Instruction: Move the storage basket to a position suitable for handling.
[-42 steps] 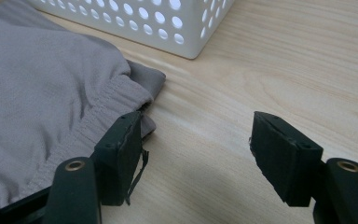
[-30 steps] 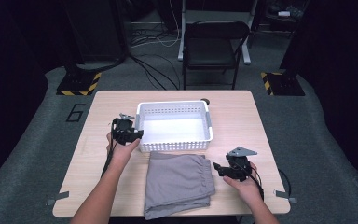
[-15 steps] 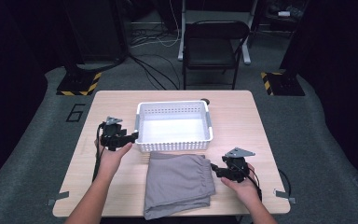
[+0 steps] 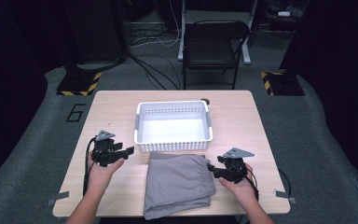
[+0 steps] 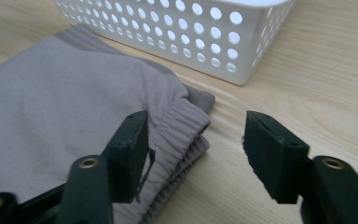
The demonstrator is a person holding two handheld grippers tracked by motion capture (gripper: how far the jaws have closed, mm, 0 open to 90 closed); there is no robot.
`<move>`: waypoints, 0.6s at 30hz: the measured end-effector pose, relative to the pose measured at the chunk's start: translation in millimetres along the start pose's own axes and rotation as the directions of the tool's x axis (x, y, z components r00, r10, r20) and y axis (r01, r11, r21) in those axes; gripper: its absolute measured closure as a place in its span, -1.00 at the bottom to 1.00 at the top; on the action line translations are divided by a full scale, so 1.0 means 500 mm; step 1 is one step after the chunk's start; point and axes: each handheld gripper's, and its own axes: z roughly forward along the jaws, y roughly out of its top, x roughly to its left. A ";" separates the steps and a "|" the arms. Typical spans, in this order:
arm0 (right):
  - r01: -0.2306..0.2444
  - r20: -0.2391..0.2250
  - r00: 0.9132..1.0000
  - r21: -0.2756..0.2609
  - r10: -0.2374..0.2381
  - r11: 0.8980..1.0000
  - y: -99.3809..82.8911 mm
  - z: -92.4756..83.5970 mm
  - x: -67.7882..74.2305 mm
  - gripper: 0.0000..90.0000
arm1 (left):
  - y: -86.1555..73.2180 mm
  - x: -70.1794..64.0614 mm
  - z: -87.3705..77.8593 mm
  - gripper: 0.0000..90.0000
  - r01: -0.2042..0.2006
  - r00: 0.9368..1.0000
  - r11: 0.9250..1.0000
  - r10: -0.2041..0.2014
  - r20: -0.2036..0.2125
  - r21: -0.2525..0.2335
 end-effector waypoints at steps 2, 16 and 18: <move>0.002 -0.001 1.000 0.010 -0.002 1.000 0.005 -0.003 0.001 -0.16 | -0.009 -0.004 -0.006 -0.19 -0.010 1.000 1.000 0.010 0.015 0.010; 0.019 -0.007 1.000 0.004 -0.019 1.000 0.005 -0.009 0.025 -0.13 | -0.052 -0.056 0.000 -0.16 -0.112 0.993 0.993 0.110 0.042 0.046; -0.002 -0.024 1.000 -0.004 0.002 1.000 0.003 -0.008 0.026 0.04 | -0.058 -0.060 0.001 -0.07 -0.129 0.991 0.990 0.127 0.047 0.056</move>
